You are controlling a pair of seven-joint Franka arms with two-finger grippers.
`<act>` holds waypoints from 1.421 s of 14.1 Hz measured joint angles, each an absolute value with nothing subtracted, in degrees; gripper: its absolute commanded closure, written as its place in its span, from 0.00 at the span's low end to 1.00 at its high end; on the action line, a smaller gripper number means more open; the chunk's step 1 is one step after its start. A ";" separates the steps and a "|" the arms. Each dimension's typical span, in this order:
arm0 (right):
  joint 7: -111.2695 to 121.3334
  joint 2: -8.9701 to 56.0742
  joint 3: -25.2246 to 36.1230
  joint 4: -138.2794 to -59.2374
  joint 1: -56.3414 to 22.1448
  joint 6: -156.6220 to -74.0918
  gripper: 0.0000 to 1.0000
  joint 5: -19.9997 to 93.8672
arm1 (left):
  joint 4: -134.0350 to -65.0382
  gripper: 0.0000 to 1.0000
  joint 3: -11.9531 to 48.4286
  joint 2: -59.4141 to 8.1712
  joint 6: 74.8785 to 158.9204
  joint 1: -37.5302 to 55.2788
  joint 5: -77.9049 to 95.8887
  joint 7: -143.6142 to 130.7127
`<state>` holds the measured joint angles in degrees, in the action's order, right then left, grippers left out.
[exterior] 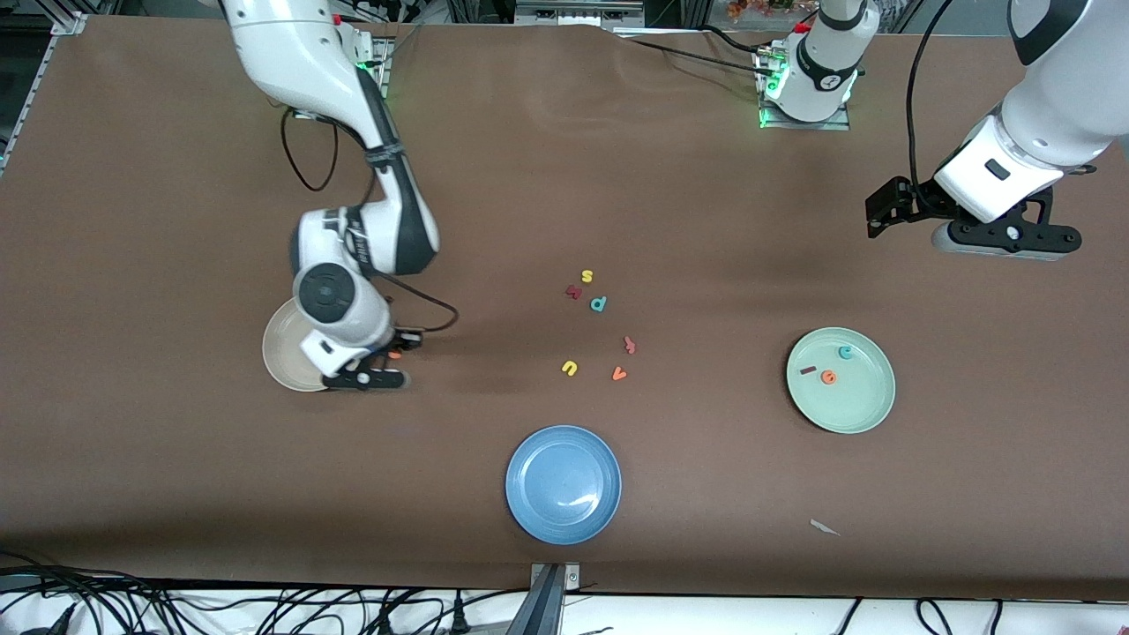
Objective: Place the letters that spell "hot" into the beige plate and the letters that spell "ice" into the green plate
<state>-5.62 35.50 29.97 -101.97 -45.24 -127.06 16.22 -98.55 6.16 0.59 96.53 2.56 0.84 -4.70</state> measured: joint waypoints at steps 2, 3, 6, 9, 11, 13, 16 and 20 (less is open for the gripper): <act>-0.87 32.04 31.12 -109.31 -45.24 -132.02 0.95 16.22 | -98.51 0.00 6.16 0.59 96.53 2.55 0.84 -4.70; 1.10 30.77 31.64 -112.54 -45.25 -134.26 0.95 16.22 | -98.51 0.00 6.16 0.59 96.53 2.55 0.84 -4.70; 4.26 29.36 33.12 -117.06 -45.26 -136.30 0.57 16.23 | -98.50 0.00 6.16 0.59 96.41 2.55 0.84 -4.70; 4.53 29.30 34.05 -117.58 -45.09 -136.30 0.00 17.85 | -98.50 0.00 6.16 0.59 96.34 2.55 0.84 -4.70; 4.72 29.24 34.17 -117.26 -45.05 -136.23 0.00 20.18 | -98.50 0.00 6.17 0.59 96.33 2.55 0.84 -4.70; 4.72 29.08 34.17 -115.91 -45.05 -134.42 0.00 20.54 | -98.50 0.00 6.23 0.59 96.15 2.56 0.84 -4.70; 4.43 28.71 34.62 -110.91 -44.84 -125.92 0.00 20.83 | -98.50 0.00 6.39 0.59 95.89 2.62 0.84 -4.70; 4.28 28.51 35.02 -103.84 -43.00 -116.63 0.00 21.00 | -98.49 0.00 6.44 0.59 95.51 2.62 0.84 -4.70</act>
<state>4.28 28.51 35.02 -103.84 -43.00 -116.63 21.00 -98.49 6.44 0.59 95.51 2.62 0.84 -4.70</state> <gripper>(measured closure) 0.000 0.000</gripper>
